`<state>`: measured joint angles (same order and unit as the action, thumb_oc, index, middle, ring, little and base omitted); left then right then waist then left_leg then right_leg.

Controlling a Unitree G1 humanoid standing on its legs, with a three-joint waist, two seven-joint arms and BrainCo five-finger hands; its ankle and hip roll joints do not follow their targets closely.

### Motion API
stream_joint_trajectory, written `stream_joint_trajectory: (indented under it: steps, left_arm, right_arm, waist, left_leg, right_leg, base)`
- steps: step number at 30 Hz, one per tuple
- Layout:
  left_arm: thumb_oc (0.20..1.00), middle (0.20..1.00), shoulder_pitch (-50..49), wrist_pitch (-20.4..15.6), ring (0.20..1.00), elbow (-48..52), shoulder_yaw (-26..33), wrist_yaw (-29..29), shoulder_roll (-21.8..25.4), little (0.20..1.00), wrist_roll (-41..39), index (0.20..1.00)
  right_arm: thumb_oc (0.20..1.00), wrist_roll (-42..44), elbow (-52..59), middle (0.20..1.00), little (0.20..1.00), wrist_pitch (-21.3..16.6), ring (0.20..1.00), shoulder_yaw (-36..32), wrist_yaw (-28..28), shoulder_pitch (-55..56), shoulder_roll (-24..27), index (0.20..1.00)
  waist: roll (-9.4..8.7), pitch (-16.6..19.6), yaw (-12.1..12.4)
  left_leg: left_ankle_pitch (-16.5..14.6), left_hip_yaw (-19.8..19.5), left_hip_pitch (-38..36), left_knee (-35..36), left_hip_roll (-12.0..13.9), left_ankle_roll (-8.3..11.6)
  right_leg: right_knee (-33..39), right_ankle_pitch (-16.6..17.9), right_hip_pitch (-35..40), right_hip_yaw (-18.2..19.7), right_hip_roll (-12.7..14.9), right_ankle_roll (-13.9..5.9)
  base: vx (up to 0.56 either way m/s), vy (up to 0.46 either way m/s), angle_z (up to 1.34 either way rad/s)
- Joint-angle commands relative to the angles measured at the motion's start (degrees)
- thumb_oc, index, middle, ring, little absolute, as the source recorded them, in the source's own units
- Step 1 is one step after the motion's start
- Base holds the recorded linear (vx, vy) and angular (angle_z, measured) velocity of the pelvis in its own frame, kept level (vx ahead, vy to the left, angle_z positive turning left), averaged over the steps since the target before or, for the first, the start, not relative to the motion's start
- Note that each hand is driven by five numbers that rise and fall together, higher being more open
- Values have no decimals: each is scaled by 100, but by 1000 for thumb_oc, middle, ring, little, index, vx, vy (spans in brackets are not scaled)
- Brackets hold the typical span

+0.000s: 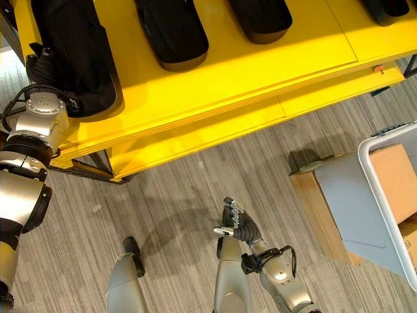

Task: Move parts from the plastic box to the shelf.

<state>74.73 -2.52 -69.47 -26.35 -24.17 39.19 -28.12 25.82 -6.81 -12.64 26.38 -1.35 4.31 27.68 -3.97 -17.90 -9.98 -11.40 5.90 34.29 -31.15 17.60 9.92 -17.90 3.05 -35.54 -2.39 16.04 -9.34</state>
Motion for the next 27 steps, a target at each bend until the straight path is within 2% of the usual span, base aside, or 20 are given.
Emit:
stream_joint_trajectory:
  steps: [1,11,12,13,27]
  left_arm:
    - [200,200,739,-370,200,-230,256,-107,591,200,-150,200]
    - [200,200,593,-421,200,-215,506,-96,481,200,-561,200]
    - [335,335,581,-421,335,-211,511,-92,470,335,-561,335]
    - [1000,1000,573,-413,1000,-203,516,-67,456,1000,-570,1000]
    - [1000,1000,625,-387,1000,-240,417,4,545,1000,-372,1000]
  right_arm:
    - [1000,142,57,1000,1000,-159,1000,-174,30,-15,108,1000]
    - [1000,94,38,1000,1000,-115,1000,-179,50,78,199,1000]
    - [1000,97,42,1000,1000,-119,1000,-181,49,83,202,1000]
    - [1000,109,58,1000,1000,-110,1000,-189,62,103,226,1000]
    - [1000,111,10,1000,1000,-112,1000,-216,149,116,325,1000]
  waist:
    - [82,150,12]
    - [96,203,32]
    - [97,203,32]
    - [103,209,30]
    - [131,225,58]
  left_leg:
    - [464,-258,-99,476,-370,-305]
    - [419,-295,18,402,-380,-307]
    - [416,-292,21,398,-378,-307]
    - [412,-297,35,397,-378,-305]
    - [414,-344,81,318,-351,-299]
  right_leg:
    - [-1003,-724,75,248,-238,-13]
    - [-1061,-733,-21,272,-240,-3]
    - [-1068,-736,-29,277,-243,-2]
    - [-1076,-743,-57,283,-243,0]
    - [-1167,-756,-103,296,-266,14]
  base:
    - [0,0,0]
    - [0,0,0]
    - [0,0,0]
    - [0,0,0]
    - [0,0,0]
